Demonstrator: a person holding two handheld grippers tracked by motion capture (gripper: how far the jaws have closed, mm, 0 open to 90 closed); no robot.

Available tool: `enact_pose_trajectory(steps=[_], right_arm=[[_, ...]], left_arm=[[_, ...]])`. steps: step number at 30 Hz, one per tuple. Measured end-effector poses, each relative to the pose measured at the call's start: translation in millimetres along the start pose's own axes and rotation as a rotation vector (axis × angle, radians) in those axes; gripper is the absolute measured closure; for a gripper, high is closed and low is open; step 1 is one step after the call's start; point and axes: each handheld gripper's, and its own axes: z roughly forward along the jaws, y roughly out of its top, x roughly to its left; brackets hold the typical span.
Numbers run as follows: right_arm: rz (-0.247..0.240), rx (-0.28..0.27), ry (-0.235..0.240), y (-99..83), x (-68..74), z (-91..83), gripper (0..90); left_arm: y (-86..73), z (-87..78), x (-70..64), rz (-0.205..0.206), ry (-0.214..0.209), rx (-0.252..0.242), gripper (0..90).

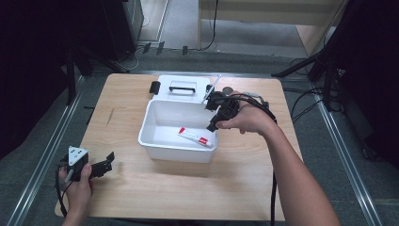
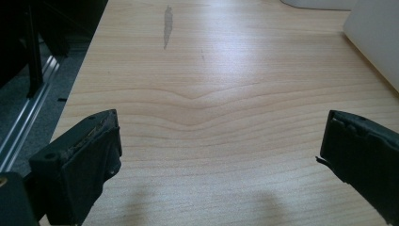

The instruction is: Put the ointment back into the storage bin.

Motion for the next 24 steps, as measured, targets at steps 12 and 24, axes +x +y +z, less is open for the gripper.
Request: enact_pose_trajectory(steps=[12, 24], right_arm=[[0.049, -0.039, -0.024, -24.0, -11.4, -20.8, 67.1], [0.127, -0.066, -0.030, -60.2, -25.7, -19.9, 67.0]], left_arm=[[0.0, 0.1, -0.3, 0.001, 0.002, 0.000, 0.0], [-0.2, 0.0, -0.3, 0.002, 0.004, -0.002, 0.0]])
